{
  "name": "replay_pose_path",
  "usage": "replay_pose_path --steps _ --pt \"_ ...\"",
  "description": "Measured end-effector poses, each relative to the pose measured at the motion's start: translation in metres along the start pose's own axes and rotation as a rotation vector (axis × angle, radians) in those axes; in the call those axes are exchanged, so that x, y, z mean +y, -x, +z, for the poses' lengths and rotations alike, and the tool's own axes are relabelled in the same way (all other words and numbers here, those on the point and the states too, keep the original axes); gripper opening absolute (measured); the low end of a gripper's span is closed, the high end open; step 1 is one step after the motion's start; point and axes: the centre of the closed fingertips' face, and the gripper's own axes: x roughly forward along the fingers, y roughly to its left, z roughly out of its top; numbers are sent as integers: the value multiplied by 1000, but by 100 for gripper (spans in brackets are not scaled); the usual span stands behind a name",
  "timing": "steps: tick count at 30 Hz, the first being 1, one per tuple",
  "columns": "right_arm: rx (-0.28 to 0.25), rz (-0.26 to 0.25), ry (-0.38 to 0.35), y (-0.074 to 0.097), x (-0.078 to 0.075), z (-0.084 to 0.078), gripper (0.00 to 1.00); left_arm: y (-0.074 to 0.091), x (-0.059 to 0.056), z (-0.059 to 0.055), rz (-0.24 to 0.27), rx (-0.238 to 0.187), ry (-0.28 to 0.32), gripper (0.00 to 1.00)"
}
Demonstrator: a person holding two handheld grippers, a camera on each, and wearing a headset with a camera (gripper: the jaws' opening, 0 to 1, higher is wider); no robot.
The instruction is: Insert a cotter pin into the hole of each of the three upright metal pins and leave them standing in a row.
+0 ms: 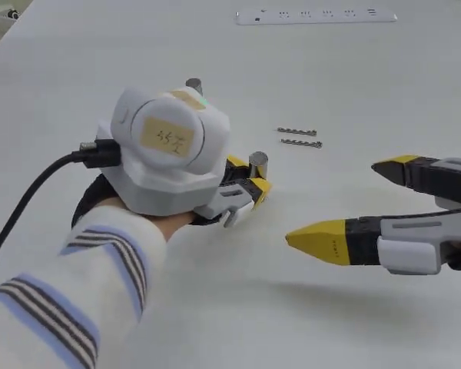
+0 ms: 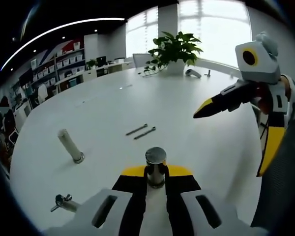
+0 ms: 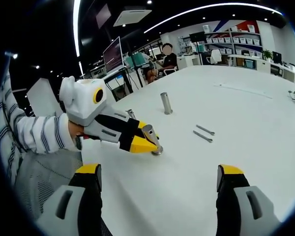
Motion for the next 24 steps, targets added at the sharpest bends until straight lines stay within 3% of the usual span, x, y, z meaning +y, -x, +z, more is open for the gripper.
replay_pose_path --steps 2,4,6,11,17,24 --pt "-2 -2 1 0 0 1 96 3 -2 9 -27 -32 46 16" --pt "-4 -4 3 0 -1 1 96 7 -2 16 -43 -56 59 28" --pt "-6 -7 6 0 -2 3 95 12 -2 20 -60 -71 49 40" --pt "-6 -9 11 1 -4 5 95 32 -8 28 -112 -107 -17 53" --pt "6 -15 18 4 -13 5 92 52 -17 26 -162 -108 -19 70" --pt "22 -12 51 8 -25 9 85 61 -38 16 -219 -94 9 81"
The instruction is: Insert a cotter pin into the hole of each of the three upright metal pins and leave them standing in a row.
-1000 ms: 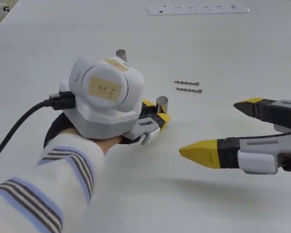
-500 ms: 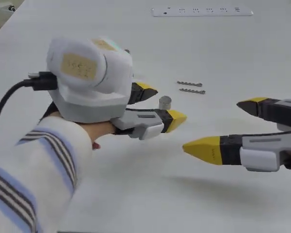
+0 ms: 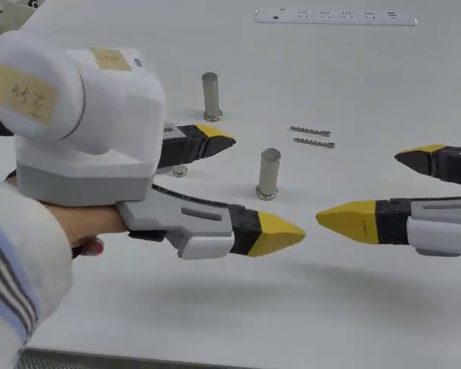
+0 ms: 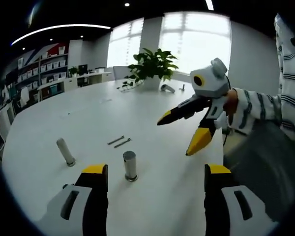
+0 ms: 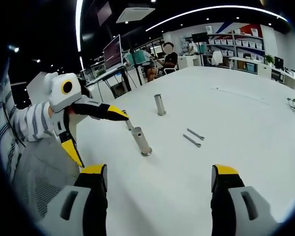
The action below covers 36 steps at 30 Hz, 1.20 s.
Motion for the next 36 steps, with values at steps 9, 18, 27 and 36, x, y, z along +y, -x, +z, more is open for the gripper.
replay_pose_path --steps 9,18,27,36 --pt "48 21 107 -4 -17 7 71 9 -12 -7 14 -23 72 99" --pt "79 61 220 -22 -36 20 46 21 -3 -12 81 -42 113 99" --pt "168 110 338 -45 -48 20 27 28 -3 -9 102 -76 156 99" --pt "259 141 451 -69 -51 20 16 29 -1 -13 122 -62 160 99"
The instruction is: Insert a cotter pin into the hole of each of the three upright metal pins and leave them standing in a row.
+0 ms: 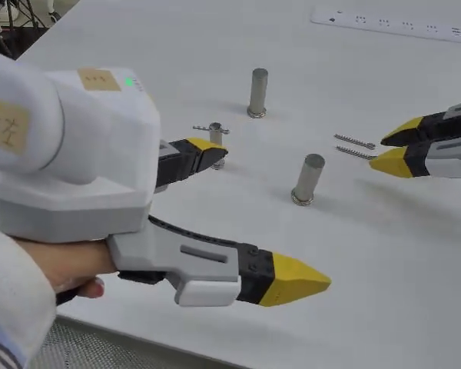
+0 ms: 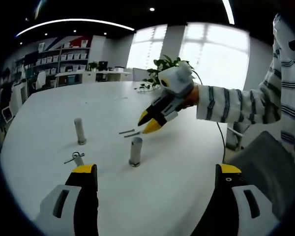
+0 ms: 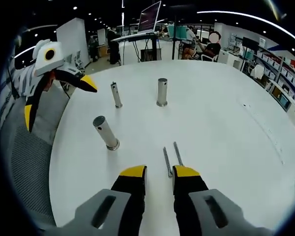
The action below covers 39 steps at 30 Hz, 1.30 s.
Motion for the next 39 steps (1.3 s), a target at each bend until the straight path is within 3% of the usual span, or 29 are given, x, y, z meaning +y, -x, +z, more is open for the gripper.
replay_pose_path --steps 6,18,26,39 --pt "68 21 34 -12 -6 -5 10 -3 -8 2 8 2 5 99" --pt "172 47 99 -21 -9 -14 2 -1 -3 -4 9 8 12 99" --pt "253 63 169 -21 -9 -16 0 -3 -10 -1 9 11 11 99" --pt "312 40 270 -20 -7 -17 0 1 -1 -7 8 27 2 99"
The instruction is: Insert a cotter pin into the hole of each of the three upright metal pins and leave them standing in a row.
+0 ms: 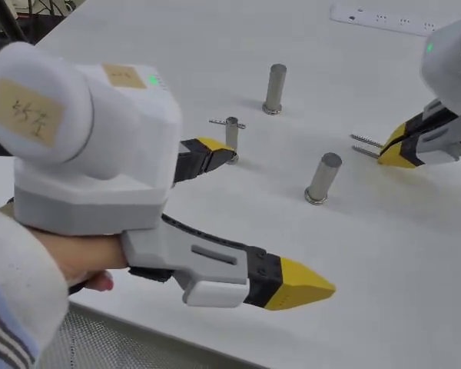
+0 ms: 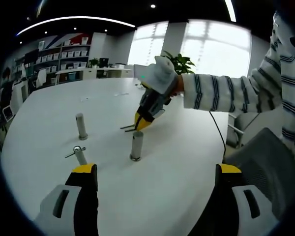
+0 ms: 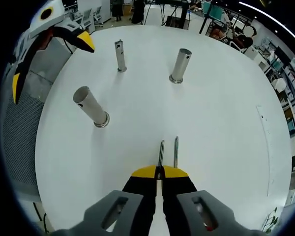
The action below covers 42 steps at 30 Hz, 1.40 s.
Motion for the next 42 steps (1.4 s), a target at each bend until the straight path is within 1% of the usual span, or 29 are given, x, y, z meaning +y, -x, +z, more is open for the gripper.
replay_pose_path --steps 4,6,8,9,12,15,17,18,19,21,22,23,24,26,31,33,34,39,42 --pt "5 4 -3 1 0 0 0 1 3 0 2 -3 1 98" --pt "-3 8 -1 2 2 1 0 1 5 0 3 -2 0 97" --pt "-11 -2 -2 5 2 2 0 1 7 0 7 1 7 96" --pt "-18 -10 -2 8 2 3 0 1 8 1 11 -4 8 96" --pt "-43 -30 4 15 2 7 0 0 8 3 16 -10 14 95" --pt "-67 -53 9 24 3 12 0 -2 9 6 10 -16 47 94" --pt "-95 -83 34 28 -4 15 0 -3 11 8 10 -21 53 93" --pt "-108 -95 58 30 -5 18 0 -4 12 10 11 -27 58 92" --pt "-126 -110 76 34 -4 21 0 -5 13 11 11 -30 61 92" --pt "-146 -127 85 40 -1 25 0 -6 16 15 12 -42 75 91" --pt "-166 -147 102 44 -1 29 0 -6 18 18 12 -48 81 91" --pt "-175 -156 107 47 0 31 0 -7 20 20 12 -52 86 90" --pt "-193 -175 112 52 0 35 0 -8 20 23 12 -56 90 89" --pt "-215 -195 118 57 2 39 0 -11 21 27 10 -61 92 88" --pt "-269 -239 137 73 10 52 0 -14 26 33 2 -57 84 85" --pt "-291 -258 142 77 12 57 0 -15 26 36 -6 -61 89 83" --pt "-304 -271 143 79 13 59 0 -16 24 37 -12 -63 96 82" --pt "-345 -309 142 85 21 65 0 -22 25 46 -24 -72 100 78" --pt "-360 -320 151 88 24 69 0 -25 26 50 -32 -68 96 76"
